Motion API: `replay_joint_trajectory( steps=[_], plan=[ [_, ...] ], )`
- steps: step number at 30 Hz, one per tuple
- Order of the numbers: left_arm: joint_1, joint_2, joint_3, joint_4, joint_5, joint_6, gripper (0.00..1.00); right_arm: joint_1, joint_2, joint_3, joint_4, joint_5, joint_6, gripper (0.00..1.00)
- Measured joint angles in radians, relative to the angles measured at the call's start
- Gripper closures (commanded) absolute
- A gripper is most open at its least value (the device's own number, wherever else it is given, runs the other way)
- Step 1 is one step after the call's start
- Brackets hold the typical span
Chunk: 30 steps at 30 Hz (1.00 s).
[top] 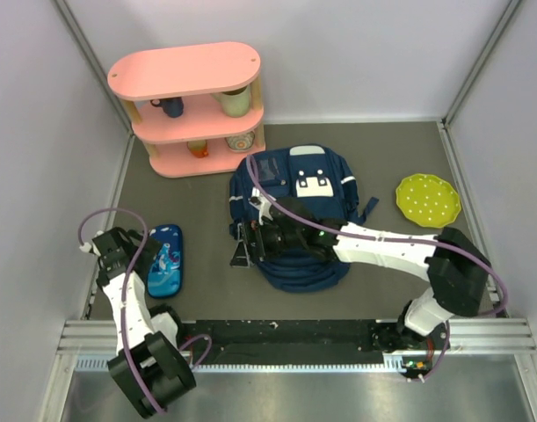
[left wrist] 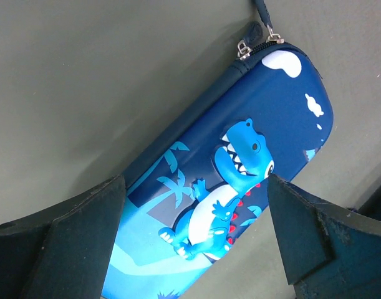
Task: Pack the student bag
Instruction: Pick up the stationery from the center of the board.
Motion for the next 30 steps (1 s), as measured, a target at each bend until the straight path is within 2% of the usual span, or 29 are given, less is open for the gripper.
replay_joint_trajectory(
  steps=[6, 12, 25, 30],
  plan=[
    [0.010, 0.018, -0.045, 0.090, 0.040, 0.018, 0.02, 0.000, 0.091, 0.033, 0.045, -0.052, 0.039, 0.12],
    [0.006, 0.088, -0.087, 0.201, 0.208, 0.019, 0.04, 0.000, 0.152, 0.033, 0.052, -0.083, 0.064, 0.12],
    [-0.067, -0.099, -0.165, 0.138, 0.396, -0.048, 0.08, 0.000, 0.154, 0.040, 0.052, -0.082, 0.076, 0.13],
    [-0.081, -0.103, -0.169, 0.138, 0.406, -0.058, 0.11, 0.000, 0.186, 0.081, 0.042, -0.077, 0.075, 0.18]
  ],
)
